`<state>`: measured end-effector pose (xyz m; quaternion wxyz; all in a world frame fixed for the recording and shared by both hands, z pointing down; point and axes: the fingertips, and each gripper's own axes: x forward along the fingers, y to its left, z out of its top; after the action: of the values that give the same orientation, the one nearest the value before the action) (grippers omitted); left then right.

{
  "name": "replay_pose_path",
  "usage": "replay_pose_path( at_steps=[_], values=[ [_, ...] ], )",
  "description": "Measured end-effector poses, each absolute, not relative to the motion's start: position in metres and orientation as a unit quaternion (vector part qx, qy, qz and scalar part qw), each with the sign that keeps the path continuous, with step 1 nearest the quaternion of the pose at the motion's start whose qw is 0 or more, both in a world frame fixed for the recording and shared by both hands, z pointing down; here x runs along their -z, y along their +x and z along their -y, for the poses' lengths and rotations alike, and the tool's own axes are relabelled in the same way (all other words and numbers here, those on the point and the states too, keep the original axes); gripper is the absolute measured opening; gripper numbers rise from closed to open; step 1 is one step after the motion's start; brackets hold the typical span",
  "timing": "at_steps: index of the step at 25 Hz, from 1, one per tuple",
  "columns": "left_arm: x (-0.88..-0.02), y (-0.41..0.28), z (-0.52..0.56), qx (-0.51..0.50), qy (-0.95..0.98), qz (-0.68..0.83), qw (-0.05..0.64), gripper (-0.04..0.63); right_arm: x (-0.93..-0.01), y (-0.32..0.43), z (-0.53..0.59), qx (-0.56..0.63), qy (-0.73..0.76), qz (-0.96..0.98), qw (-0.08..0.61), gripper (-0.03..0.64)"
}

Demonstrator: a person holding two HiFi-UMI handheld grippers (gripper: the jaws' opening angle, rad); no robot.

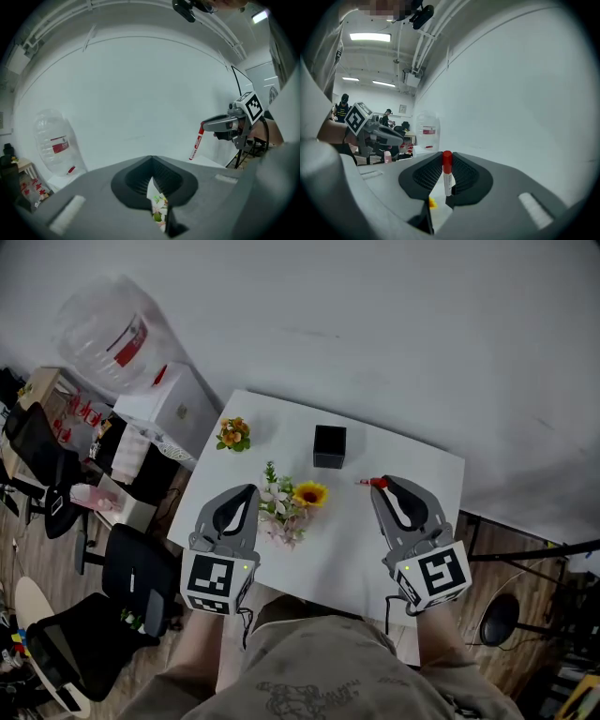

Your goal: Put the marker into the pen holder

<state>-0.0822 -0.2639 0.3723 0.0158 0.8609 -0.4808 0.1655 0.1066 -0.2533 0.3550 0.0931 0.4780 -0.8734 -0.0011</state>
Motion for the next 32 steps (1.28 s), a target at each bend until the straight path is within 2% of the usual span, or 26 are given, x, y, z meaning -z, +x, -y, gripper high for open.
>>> replay_pose_path(
  at_steps=[8, 16, 23, 29, 32],
  values=[
    [-0.381, -0.078, 0.308, -0.171, 0.863, 0.475, 0.02, 0.0, -0.367, 0.1, 0.307, -0.026, 0.474, 0.877, 0.077, 0.091],
    [-0.408, -0.077, 0.341, -0.19, 0.876, 0.441, 0.042, 0.0, -0.393, 0.093, 0.354, -0.045, 0.504, 0.857, 0.094, 0.091],
    [-0.44, -0.075, 0.369, -0.207, 0.885, 0.411, 0.068, 0.0, -0.443, 0.082, 0.391, -0.026, 0.525, 0.834, 0.168, 0.091],
    [-0.47, -0.07, 0.39, -0.227, 0.89, 0.387, 0.087, 0.0, -0.49, 0.082, 0.419, -0.113, 0.537, 0.824, 0.14, 0.092],
    [-0.486, -0.068, 0.393, -0.235, 0.89, 0.378, 0.098, 0.0, -0.516, 0.083, 0.429, -0.134, 0.545, 0.814, 0.148, 0.092]
  ],
)
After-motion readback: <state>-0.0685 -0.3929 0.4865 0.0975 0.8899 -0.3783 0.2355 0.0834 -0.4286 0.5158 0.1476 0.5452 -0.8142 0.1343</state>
